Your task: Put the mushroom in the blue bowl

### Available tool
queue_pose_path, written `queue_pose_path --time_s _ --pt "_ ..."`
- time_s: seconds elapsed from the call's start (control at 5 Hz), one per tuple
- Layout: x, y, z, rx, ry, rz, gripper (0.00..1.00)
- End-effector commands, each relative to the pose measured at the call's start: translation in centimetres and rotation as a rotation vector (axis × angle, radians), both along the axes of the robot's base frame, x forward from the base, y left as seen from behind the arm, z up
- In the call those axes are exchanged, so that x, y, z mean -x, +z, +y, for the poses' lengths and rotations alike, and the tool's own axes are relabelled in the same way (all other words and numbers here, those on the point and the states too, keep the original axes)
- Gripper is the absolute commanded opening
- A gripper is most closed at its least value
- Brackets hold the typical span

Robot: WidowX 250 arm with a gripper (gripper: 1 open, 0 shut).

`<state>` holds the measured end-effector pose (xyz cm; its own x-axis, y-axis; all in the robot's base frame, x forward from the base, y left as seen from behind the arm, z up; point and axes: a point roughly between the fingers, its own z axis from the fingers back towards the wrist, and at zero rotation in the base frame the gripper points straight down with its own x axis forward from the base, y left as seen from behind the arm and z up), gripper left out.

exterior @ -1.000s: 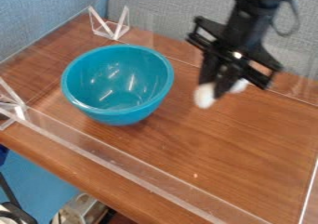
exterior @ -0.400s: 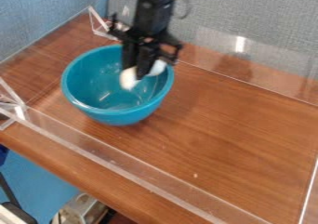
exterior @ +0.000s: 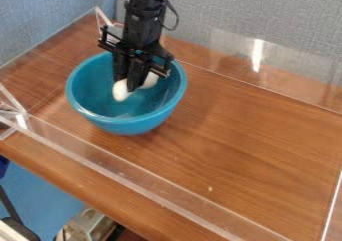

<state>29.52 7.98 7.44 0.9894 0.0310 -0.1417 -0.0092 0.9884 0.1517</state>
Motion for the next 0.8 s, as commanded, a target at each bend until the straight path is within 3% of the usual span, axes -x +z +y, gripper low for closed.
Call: queue_pose_path --time_s 0.0,0.2,0.6 --pt "-1.2 1.38 -0.01 -0.011 0.01 -0.048 1.0" --pt "-1.55 1.57 -0.13 -0.008 0.02 -0.045 1.0" --pt "-0.8 1.73 -0.31 0.009 0.015 -0.053 1.0"
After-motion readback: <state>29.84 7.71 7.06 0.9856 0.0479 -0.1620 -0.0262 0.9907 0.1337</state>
